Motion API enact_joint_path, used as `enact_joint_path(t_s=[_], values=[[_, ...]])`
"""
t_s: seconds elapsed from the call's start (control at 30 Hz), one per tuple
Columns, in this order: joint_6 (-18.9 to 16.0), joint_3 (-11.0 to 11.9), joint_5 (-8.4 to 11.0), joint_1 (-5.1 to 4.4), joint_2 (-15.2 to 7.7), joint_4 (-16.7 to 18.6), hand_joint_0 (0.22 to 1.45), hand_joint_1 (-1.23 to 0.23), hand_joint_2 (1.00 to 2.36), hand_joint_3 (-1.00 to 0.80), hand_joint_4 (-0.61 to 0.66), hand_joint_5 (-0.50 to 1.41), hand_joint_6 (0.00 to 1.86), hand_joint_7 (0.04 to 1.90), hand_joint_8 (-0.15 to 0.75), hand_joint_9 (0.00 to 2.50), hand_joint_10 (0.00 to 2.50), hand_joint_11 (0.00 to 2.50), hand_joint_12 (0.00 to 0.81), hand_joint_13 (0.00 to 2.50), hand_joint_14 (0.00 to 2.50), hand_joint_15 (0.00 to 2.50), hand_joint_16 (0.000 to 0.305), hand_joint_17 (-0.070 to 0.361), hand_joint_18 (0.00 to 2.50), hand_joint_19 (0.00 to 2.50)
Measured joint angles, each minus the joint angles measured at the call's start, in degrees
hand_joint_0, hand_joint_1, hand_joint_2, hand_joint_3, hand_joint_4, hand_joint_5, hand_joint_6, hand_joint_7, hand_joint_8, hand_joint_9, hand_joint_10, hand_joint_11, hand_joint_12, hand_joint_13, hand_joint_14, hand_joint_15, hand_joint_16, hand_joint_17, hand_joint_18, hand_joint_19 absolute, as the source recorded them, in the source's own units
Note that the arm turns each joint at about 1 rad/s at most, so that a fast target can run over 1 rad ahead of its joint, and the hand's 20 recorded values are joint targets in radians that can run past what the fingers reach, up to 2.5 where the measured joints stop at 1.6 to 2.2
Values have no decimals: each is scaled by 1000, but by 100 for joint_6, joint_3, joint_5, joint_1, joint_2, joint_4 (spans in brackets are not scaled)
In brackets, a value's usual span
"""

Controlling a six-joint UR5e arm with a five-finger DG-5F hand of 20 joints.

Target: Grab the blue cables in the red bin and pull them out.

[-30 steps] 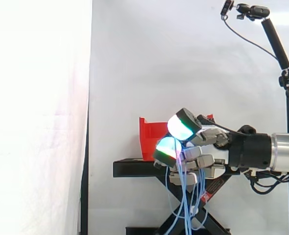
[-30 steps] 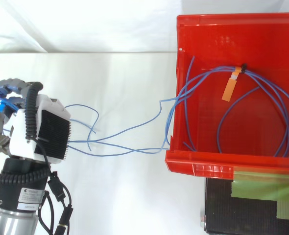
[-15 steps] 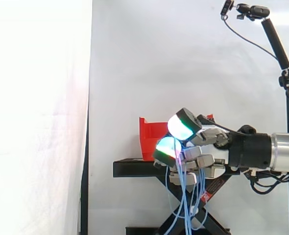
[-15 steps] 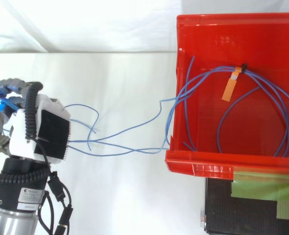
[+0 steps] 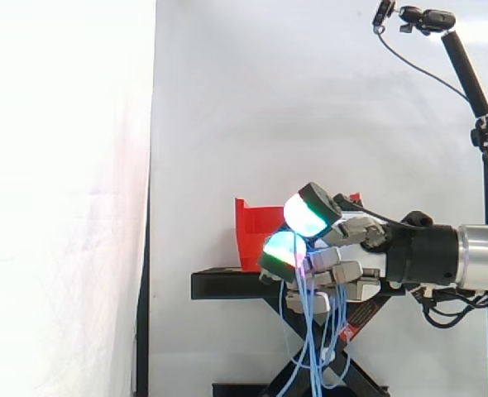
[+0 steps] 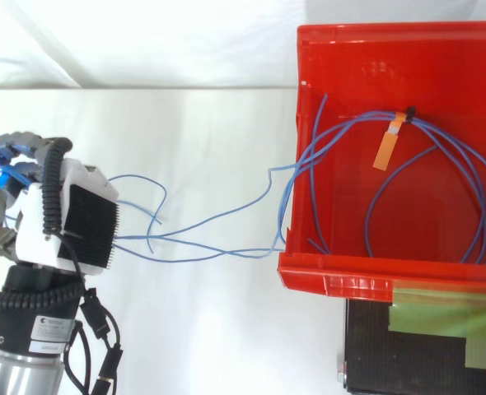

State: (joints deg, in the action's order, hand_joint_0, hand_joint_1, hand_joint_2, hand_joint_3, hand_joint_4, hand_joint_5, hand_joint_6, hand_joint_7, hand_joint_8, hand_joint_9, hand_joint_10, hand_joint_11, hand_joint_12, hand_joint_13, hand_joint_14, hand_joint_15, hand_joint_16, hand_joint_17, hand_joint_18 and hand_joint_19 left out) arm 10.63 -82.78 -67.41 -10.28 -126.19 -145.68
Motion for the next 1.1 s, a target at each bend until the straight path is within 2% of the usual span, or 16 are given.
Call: enact_joint_path(t_s=[0.8, 1.03, 1.1], values=[[-12, 0, 0, 6, 0, 6, 626, -1147, 1000, -1000, 327, 801, 614, 582, 368, 1515, 421, 1786, 351, 1187, 2500, 461, 54, 122, 1140, 1193], [-37, 0, 0, 15, 0, 1, 633, -1147, 1000, -1000, 311, 892, 462, 666, 370, 1560, 340, 1832, 340, 1180, 2500, 465, 53, 119, 1157, 1220], [-38, -1, 0, 16, 2, 0, 688, -1133, 1000, -1000, 296, 907, 441, 688, 353, 1561, 289, 1872, 325, 1163, 2500, 488, 48, 108, 1159, 1364]])
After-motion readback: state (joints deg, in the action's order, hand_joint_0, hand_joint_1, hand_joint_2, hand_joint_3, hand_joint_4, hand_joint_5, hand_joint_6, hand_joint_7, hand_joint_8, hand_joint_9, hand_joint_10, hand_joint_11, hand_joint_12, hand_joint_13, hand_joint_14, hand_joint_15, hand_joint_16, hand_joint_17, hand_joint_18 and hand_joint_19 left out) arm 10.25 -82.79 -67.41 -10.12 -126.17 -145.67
